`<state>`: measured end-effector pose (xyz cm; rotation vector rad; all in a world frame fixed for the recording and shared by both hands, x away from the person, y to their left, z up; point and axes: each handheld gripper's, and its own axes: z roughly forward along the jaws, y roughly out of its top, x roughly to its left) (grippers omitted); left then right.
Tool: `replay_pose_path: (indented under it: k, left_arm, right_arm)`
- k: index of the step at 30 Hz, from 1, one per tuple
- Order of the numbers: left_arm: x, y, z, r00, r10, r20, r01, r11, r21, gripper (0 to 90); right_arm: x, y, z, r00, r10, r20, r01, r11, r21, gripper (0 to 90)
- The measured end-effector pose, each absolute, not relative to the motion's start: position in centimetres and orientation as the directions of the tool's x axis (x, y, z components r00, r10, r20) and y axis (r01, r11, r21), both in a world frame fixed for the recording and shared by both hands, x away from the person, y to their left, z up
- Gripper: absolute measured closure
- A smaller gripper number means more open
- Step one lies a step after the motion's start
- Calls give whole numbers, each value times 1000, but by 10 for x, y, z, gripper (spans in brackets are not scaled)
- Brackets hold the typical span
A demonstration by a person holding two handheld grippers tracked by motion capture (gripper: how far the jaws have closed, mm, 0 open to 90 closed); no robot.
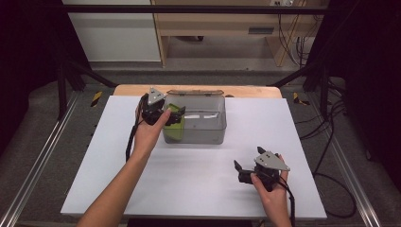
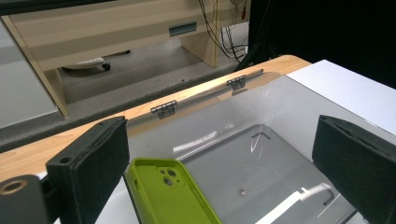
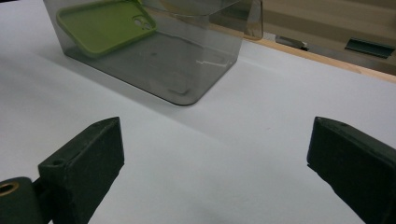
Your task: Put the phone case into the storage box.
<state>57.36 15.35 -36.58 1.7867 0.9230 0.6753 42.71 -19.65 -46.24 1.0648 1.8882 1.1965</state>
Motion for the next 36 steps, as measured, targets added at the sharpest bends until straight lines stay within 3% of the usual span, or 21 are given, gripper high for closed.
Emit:
replay_pose_path:
  k: [36]
  left_arm:
    - [559,170,-361,565,825,15,233,-176,956,28]
  right_arm:
    - [427,-196,-463,-463,882,-87,298,247,922,41]
